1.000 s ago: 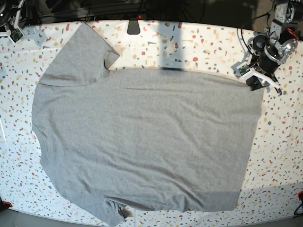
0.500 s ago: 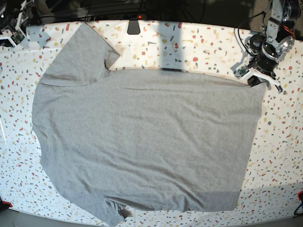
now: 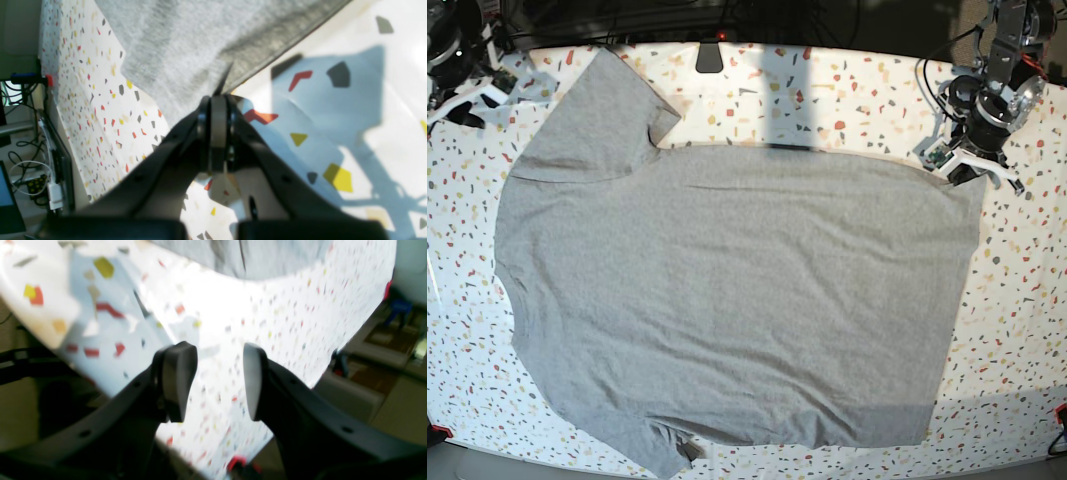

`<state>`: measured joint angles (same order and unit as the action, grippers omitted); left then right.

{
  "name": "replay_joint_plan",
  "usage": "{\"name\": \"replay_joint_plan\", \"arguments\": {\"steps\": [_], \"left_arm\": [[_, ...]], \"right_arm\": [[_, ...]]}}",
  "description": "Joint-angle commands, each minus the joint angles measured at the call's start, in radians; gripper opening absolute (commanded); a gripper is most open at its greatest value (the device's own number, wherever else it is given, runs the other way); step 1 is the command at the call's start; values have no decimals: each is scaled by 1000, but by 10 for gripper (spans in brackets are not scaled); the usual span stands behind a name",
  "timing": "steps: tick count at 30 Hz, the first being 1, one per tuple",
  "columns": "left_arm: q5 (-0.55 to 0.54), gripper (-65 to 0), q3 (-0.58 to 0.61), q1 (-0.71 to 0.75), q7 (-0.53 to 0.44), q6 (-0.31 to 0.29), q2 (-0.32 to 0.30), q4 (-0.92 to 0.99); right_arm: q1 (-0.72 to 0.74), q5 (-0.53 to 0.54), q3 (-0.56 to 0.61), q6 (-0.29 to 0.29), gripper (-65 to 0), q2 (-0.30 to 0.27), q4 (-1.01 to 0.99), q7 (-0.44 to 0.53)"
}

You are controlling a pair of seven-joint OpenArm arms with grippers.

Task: Fold the T-shirt properly
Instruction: 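Reach the left gripper to the grey shirt's corner and pinch the edge, then reach the right gripper to the shirt edge by the sleeve and pinch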

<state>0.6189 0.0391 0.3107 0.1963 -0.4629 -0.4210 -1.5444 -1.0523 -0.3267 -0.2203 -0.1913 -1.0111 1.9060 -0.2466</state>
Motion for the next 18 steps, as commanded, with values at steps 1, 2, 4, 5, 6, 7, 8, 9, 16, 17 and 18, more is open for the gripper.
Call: {"name": "replay_joint_plan", "arguments": {"steps": [1, 2, 4, 5, 6, 7, 8, 9, 16, 17, 18], "left_arm": [[-10, -650, 3, 8, 20, -38, -6, -1], [-10, -650, 3, 8, 20, -38, -6, -1], [-10, -650, 3, 8, 21, -38, -6, -1], [-10, -650, 3, 8, 21, -38, -6, -1], [-10, -650, 3, 8, 21, -38, -6, -1], [-10, -650, 3, 8, 21, -38, -6, -1], [-10, -650, 3, 7, 20, -38, -6, -1], [-10, -650, 3, 8, 20, -38, -6, -1], [-10, -650, 3, 8, 20, -38, -6, -1], [-10, -650, 3, 8, 20, -38, -6, -1], [-10, -650, 3, 8, 20, -38, -6, -1]], "right_arm": [[23, -44, 31, 26, -379, -14, -6, 14], [54, -86, 74, 36, -379, -14, -19, 15], [117, -135, 158, 62, -379, -14, -45, 13], [145, -148, 197, 65, -379, -14, -58, 10], [170, -152, 232, 65, -379, -14, -71, 4], [194, -159, 263, 65, -379, -14, -85, -8], [216, -173, 292, 65, -379, -14, -99, -20], [238, -182, 317, 68, -379, -14, -114, -31], [375, -194, 446, 106, -379, 11, -209, -34], [396, -193, 456, 108, -379, 23, -217, -34], [418, -193, 466, 110, -379, 35, -225, -34]]}}
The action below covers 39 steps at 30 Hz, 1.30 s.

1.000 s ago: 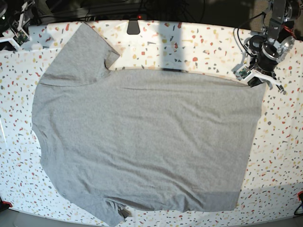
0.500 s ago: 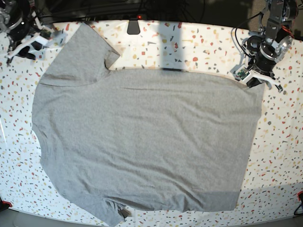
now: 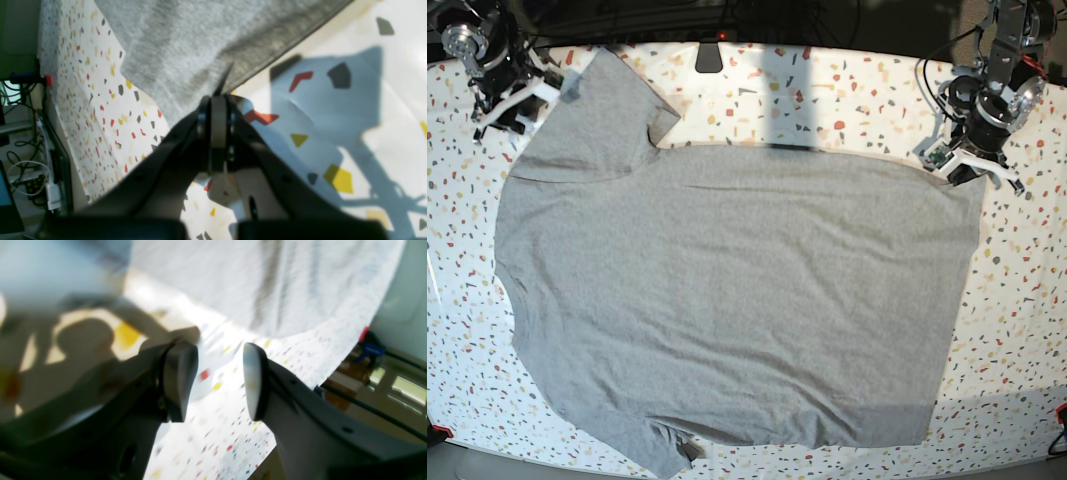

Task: Fold the T-shirt properly
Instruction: 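Reach the right gripper to the shirt edge by the sleeve and pinch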

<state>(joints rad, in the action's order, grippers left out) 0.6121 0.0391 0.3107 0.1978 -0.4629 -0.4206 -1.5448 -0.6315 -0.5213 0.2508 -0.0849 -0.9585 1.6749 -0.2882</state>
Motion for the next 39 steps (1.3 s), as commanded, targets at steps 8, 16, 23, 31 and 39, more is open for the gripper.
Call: {"name": "replay_joint_plan", "arguments": {"steps": [8, 16, 23, 31, 39], "left_arm": [[-3, -650, 3, 8, 19, -38, -7, -1], [-3, -650, 3, 8, 19, -38, -7, -1], [-3, -650, 3, 8, 41, -38, -7, -1], [-3, -650, 3, 8, 105, -38, -7, -1], [-4, -650, 3, 8, 106, -37, -7, -1]], "right_arm": [[100, 3, 74, 2, -385, 23, -11, 4], [103, 9, 83, -39, -385, 63, -11, 1], [156, 113, 83, -51, -335, 111, -23, -2], [168, 103, 83, -138, -337, 114, -23, -10], [226, 111, 83, -234, -570, 114, -22, -110]]}}
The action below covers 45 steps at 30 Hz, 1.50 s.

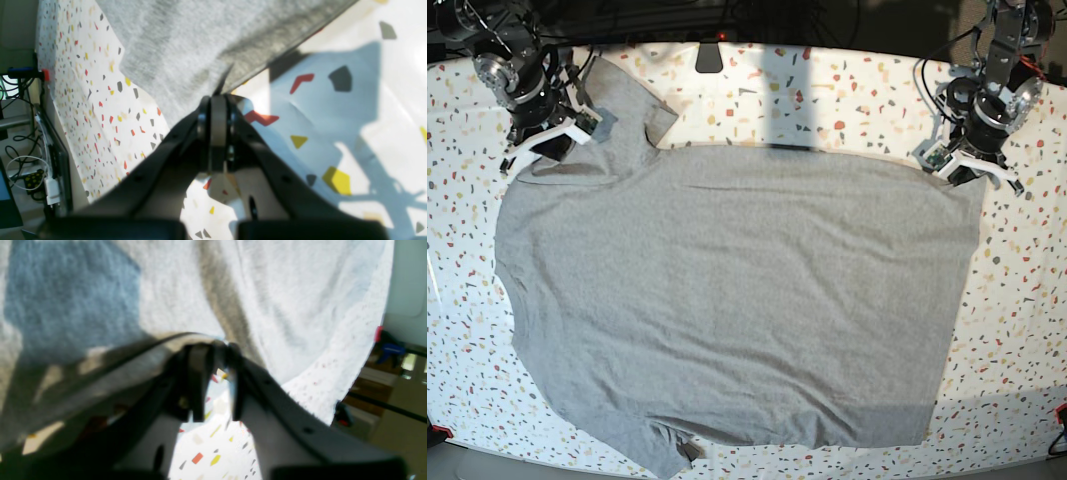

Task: Fold the T-shirt properly
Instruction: 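Reach the right gripper to the shirt edge by the sleeve and pinch, then pull the pinched shirt edge toward the robot with both grippers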

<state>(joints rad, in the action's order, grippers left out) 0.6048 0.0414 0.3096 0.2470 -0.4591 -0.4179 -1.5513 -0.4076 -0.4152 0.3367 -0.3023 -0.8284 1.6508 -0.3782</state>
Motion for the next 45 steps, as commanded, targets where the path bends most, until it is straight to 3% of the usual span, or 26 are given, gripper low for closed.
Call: {"name": "replay_joint_plan", "arguments": {"steps": [1, 3, 5, 9, 13, 17, 21, 24, 35, 38, 42, 45], "left_arm": [[3, -650, 1, 9, 56, -41, -10, 6], [3, -650, 1, 9, 56, -39, -9, 6], [-4, -650, 0, 9, 56, -36, -9, 6], [-119, -650, 1, 10, 56, 69, -10, 6], [-238, -650, -3, 16, 52, 100, -18, -2], [-369, -650, -31, 98, -29, 130, -60, -70], [-483, -650, -94, 208, -62, 138, -101, -167], [-483, -650, -142, 278, -61, 138, -92, -218], [-482, -650, -174, 499, -63, 138, -92, -271], [-483, -650, -174, 528, -116, 140, -92, -272], [-482, -650, -174, 518, -129, 197, -93, -306], [-482, -650, -174, 499, -129, 214, -92, -349]], "right_arm": [[7, 5, -3, -18, -600, -16, 2, -32], [11, 4, -3, -20, -650, -16, 2, -50], [11, 4, -3, -17, -650, -17, 3, -53], [10, 11, -3, -13, -650, -17, 4, -51], [-4, 59, -3, 42, -650, -31, 9, -50], [-87, 153, -3, 77, -650, -114, 74, -53], [-201, 169, -3, 188, -650, -198, 149, -74], [-275, 158, -3, 237, -650, -223, 193, -103], [-549, -7, -3, 411, -650, -210, 291, -187], [-597, -53, -3, 477, -650, -211, 311, -188], [-601, -82, -22, 565, -650, -211, 343, -199], [-601, -72, -89, 574, -650, -211, 377, -199]]}}
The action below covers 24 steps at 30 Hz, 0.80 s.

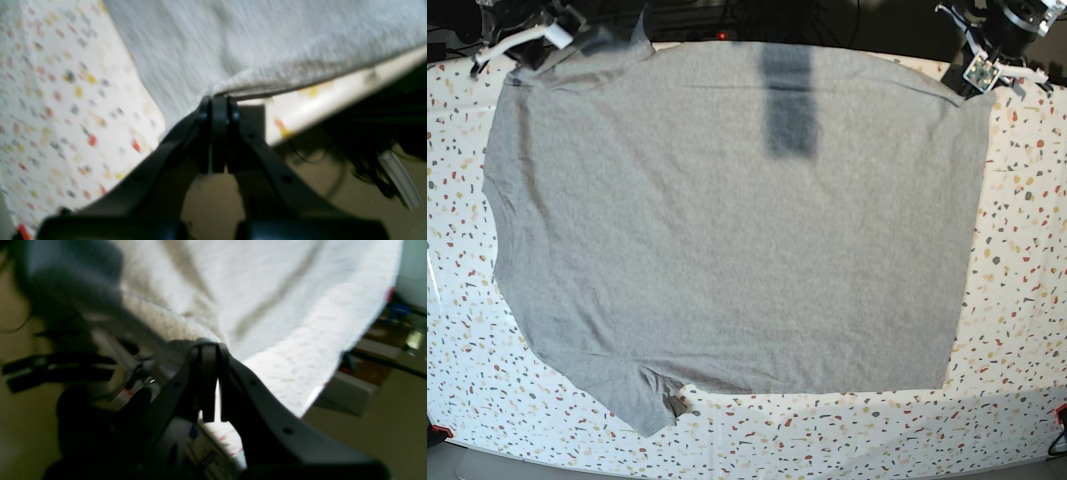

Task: Fold the T-shirt properly
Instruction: 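Pull the pinched shirt edge toward the robot with both grippers, then lower the shirt edge and open both grippers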

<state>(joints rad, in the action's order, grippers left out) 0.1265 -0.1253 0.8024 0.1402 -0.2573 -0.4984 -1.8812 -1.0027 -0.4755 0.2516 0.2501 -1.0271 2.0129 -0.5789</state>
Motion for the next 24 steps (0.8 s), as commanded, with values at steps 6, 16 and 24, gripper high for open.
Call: {"name": "replay_joint_plan", "arguments": {"steps": [6, 16, 24], "left_arm": [[-3, -650, -7, -73, 26, 53, -12, -42], [-5, -650, -7, -202, 78, 72, -12, -27], [-67, -650, -5, -300, 65, 71, -12, 111]], "right_arm": [[24, 160, -169, 3, -650, -12, 35, 78], [318, 427, -219, -132, -650, -11, -2, 140], [473, 574, -218, -248, -650, -11, -156, 215]]}}
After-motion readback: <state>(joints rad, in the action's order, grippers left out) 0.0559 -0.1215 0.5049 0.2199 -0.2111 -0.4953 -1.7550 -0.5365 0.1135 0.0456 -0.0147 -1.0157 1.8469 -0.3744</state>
